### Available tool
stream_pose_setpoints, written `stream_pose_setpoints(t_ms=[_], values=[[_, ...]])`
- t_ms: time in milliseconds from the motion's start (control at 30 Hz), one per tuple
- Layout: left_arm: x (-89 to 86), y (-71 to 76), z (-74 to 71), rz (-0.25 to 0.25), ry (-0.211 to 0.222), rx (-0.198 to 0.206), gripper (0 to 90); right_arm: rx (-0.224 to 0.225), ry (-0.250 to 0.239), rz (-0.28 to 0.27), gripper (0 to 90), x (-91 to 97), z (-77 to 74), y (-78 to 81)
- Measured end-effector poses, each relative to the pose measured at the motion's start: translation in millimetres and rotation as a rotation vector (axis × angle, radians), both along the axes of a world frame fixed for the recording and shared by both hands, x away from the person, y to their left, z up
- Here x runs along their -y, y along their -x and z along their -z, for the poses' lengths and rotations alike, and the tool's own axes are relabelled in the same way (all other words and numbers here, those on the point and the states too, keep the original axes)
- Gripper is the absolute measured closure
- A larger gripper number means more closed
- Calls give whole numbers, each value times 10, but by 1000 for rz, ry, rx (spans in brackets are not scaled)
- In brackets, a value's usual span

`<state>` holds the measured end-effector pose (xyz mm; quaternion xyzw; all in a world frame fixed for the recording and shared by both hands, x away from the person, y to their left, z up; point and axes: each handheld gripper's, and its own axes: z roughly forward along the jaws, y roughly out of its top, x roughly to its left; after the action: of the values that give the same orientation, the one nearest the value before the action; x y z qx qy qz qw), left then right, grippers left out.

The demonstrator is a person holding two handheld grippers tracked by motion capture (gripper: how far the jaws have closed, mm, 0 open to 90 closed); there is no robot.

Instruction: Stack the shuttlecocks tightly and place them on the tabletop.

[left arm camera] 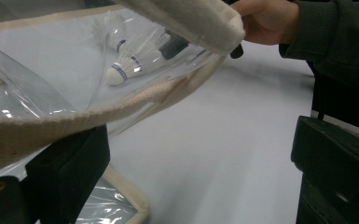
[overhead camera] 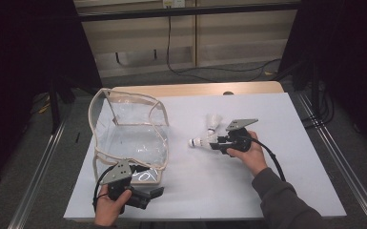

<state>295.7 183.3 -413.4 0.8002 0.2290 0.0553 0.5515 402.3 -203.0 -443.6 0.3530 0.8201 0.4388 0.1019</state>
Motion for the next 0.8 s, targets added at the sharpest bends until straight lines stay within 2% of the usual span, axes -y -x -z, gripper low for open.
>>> stream_pose_setpoints(t_ms=[133, 467, 700, 800], values=[[0, 0, 1, 0, -1, 1, 46, -1, 7, 7, 578, 31, -11, 13], [0, -1, -1, -1, -2, 1, 46, 3, -15, 24, 500, 97, -53, 42], [0, 1, -1, 0, -2, 0, 47, -3, -32, 50, 376, 146, -102, 54], [0, 0, -2, 0, -2, 0, 46, 0, -36, 55, 363, 171, -118, 55]])
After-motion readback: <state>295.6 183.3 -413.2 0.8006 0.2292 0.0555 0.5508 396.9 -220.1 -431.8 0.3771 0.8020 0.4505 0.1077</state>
